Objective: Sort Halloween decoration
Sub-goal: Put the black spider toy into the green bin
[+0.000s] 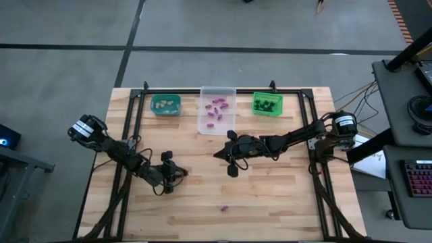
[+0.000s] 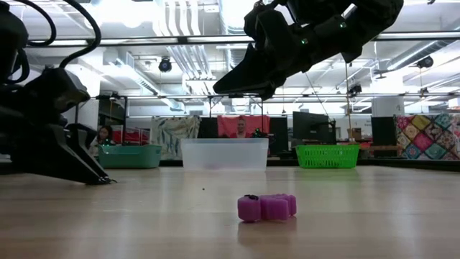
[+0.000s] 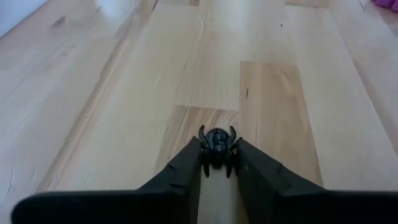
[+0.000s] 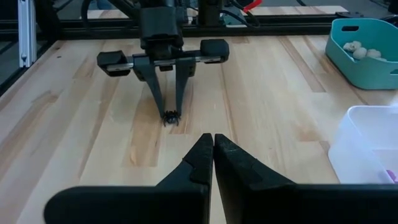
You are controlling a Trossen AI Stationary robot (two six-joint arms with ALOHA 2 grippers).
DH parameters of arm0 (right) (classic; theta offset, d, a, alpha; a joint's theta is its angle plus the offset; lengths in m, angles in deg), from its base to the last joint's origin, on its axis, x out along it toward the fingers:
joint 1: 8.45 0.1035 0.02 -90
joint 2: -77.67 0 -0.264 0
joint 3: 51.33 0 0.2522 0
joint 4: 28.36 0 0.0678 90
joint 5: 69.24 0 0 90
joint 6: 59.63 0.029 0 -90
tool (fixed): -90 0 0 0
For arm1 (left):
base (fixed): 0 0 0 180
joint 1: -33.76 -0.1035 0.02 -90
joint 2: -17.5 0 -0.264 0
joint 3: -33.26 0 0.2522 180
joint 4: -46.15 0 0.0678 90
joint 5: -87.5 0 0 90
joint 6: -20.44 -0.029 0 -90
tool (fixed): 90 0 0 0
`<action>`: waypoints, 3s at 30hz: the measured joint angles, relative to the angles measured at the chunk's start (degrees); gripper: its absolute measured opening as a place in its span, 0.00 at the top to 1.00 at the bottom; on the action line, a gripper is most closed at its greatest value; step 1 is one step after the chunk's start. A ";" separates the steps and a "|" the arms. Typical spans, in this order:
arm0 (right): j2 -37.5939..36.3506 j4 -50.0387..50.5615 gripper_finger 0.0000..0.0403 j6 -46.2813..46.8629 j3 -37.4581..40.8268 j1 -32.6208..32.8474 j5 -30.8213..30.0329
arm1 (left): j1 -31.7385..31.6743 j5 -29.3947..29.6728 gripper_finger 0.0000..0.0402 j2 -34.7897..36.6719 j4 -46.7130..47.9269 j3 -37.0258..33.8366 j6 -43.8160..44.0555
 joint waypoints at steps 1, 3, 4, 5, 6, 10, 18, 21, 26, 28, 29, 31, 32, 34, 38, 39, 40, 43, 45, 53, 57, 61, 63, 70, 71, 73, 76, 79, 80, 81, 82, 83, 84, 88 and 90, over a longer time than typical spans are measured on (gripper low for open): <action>0.00 0.01 0.98 -0.01 0.00 0.00 0.00 | -0.01 0.00 0.84 0.00 -0.32 -0.04 -0.08; -0.02 0.01 0.98 -0.09 0.00 0.00 0.00 | -0.01 0.01 0.86 -0.02 -1.14 -0.07 -0.22; 0.00 0.01 0.98 -0.10 0.00 0.00 0.00 | -0.01 0.02 0.86 -0.02 -1.68 -0.07 -0.22; 0.00 0.01 0.98 -0.09 0.00 0.00 0.00 | -0.01 0.00 0.87 -0.04 -2.05 -0.07 -0.24; 0.00 0.01 0.98 -0.09 0.00 0.00 0.00 | -0.01 0.00 0.87 -0.07 -2.37 -0.10 -0.24; 0.00 0.01 0.98 0.19 0.01 0.11 0.03 | -0.01 0.03 0.87 -0.07 -4.29 -0.14 -0.44; 0.00 0.01 0.98 2.58 0.02 0.32 0.04 | -0.01 0.27 0.87 0.22 -6.68 -0.12 -1.46; 0.00 0.01 0.98 5.34 0.02 0.35 0.04 | -0.01 0.27 0.87 0.67 -6.73 -0.12 -1.46; 0.83 4.36 0.98 8.80 -3.15 0.35 0.04 | -0.01 0.25 0.87 2.64 -6.72 -0.07 -1.46; 2.07 6.63 0.98 8.31 -5.40 0.37 0.04 | -0.03 -0.55 0.87 3.74 -6.70 -0.07 -1.46; 2.91 7.55 0.98 8.26 -6.61 0.44 0.02 | -0.04 -1.54 0.87 4.41 -6.64 -0.07 -1.46; 4.88 9.54 0.98 7.76 -9.00 0.50 0.08 | -0.04 -2.80 0.87 5.86 -6.08 -0.04 -0.71; 6.02 10.18 0.98 7.26 -10.17 0.59 0.09 | -0.01 -2.90 0.87 6.66 -5.33 -0.03 0.41; 8.46 10.88 0.98 6.19 -12.42 0.76 0.09 | -0.04 -2.93 0.87 8.18 -3.52 -0.03 3.50; 13.61 11.16 0.98 4.52 -17.32 0.98 0.09 | -0.01 -5.56 0.87 11.48 1.62 -0.01 10.04; 14.91 11.14 0.98 3.76 -18.46 0.99 0.12 | -0.01 -7.25 0.87 12.20 3.50 -0.01 11.54; 16.17 11.09 0.98 3.08 -19.55 1.01 0.09 | -0.01 -9.11 0.87 12.69 5.14 -0.01 12.91; 20.05 11.10 0.98 0.93 -22.91 1.01 0.09 | 0.05 -12.42 0.87 13.33 9.28 -0.01 16.25; 22.90 11.04 0.98 -0.86 -25.41 1.01 0.08 | 0.03 -12.72 0.87 12.96 10.43 -0.03 17.46; 32.32 11.16 0.98 -2.75 -33.00 1.11 0.08 | 0.03 -9.82 0.90 8.74 10.44 1.48 17.74; 34.50 11.11 0.98 -2.74 -34.72 1.11 0.11 | -0.01 -8.44 0.91 6.08 10.34 2.83 18.12; 34.93 11.06 0.98 -2.73 -34.88 1.11 0.11 | 0.01 -7.45 0.91 3.07 9.77 4.45 18.10; 34.93 11.03 0.98 -2.73 -34.88 1.09 0.13 | -0.01 -7.37 0.91 1.69 9.74 5.19 18.10; 35.72 8.16 0.98 -2.69 -34.88 1.09 0.36 | 0.03 -5.29 0.91 0.57 9.71 5.98 18.36; 36.35 7.34 0.98 -2.65 -34.88 1.15 0.57 | 0.03 -5.44 0.91 0.69 9.81 5.90 18.58; 37.59 5.14 0.98 -2.20 -34.89 1.29 0.50 | 0.13 -6.14 0.91 1.15 10.01 5.77 18.88; 38.34 4.00 0.98 -0.75 -34.95 1.38 0.57 | 0.10 -7.32 0.91 1.39 10.32 5.72 19.94; 38.51 4.06 0.98 -0.62 -34.95 1.37 1.31 | 0.07 -8.63 0.91 1.70 11.67 5.72 21.20; 38.53 4.09 0.98 -0.69 -34.95 1.34 2.32 | 0.07 -8.96 0.91 1.97 12.52 5.76 21.47; 38.53 4.08 0.98 -0.60 -34.95 1.33 3.16 | 0.07 -9.06 0.91 2.05 13.33 5.76 21.92; 38.56 4.08 0.98 -0.45 -34.95 1.31 3.83 | 0.07 -9.10 0.91 2.13 14.10 5.80 22.29; 38.56 4.07 0.98 -0.13 -34.95 1.35 4.13 | 0.10 -9.13 0.91 2.20 14.60 5.85 22.45; 38.56 4.08 0.98 0.04 -34.95 1.41 4.24 | 0.11 -9.07 0.91 2.21 14.84 5.85 22.55; 38.58 4.17 0.98 0.07 -34.95 1.72 4.61 | 0.18 -7.27 0.91 2.56 15.24 5.76 21.62; 38.58 4.27 0.98 0.03 -34.95 1.77 5.24 | 0.16 -7.10 0.91 3.13 15.67 5.72 21.10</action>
